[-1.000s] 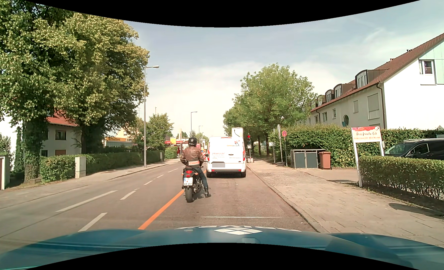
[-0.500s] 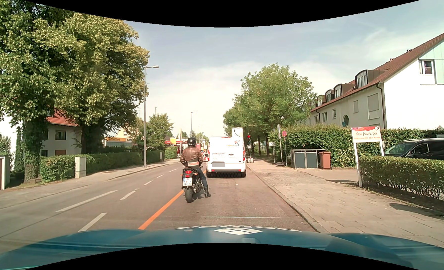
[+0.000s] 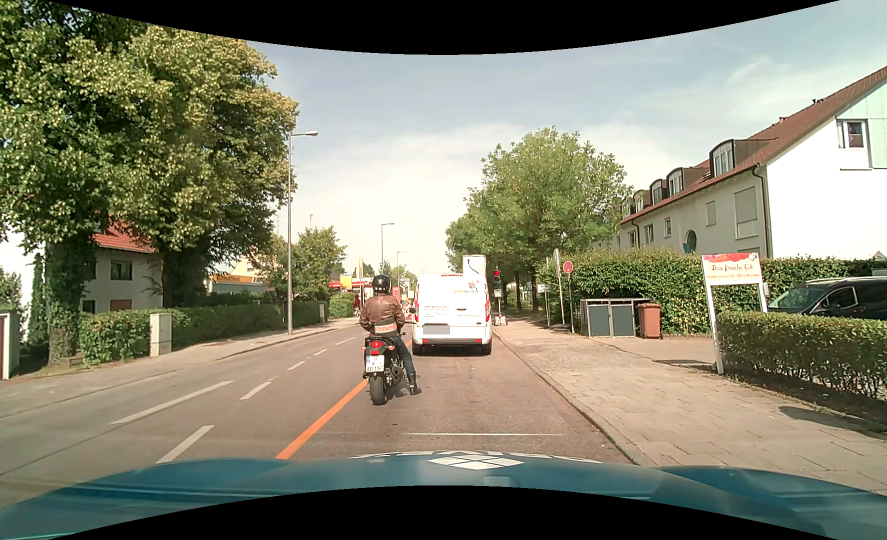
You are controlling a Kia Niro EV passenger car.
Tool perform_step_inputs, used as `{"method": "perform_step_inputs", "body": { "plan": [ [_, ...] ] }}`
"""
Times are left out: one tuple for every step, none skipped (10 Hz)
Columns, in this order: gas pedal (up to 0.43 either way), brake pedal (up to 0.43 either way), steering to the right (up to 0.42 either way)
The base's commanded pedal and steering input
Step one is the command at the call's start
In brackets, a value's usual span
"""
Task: Follow the waypoints while adhering to traffic rules and regulations
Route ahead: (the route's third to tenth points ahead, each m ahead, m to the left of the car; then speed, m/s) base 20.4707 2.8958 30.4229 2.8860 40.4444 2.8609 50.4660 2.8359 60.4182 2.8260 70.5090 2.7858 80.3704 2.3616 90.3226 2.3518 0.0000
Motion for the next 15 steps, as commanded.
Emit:
{"method": "perform_step_inputs", "body": {
  "plan": [
    [0.0, 0.0, -0.015],
    [0.0, 0.0, -0.015],
    [0.0, 0.0, -0.016],
    [0.0, 0.0, -0.015],
    [0.0, 0.0, -0.016],
    [0.0, 0.0, -0.015],
    [0.0, 0.0, -0.015],
    [0.0, 0.0, -0.015],
    [0.0, 0.0, -0.015],
    [0.0, 0.0, -0.015],
    [0.0, 0.0, -0.015],
    [0.0, 0.0, -0.016],
    [0.0, 0.0, -0.015],
    [0.0, 0.0, -0.015],
    [0.0, 0.0, -0.015]
  ]
}}
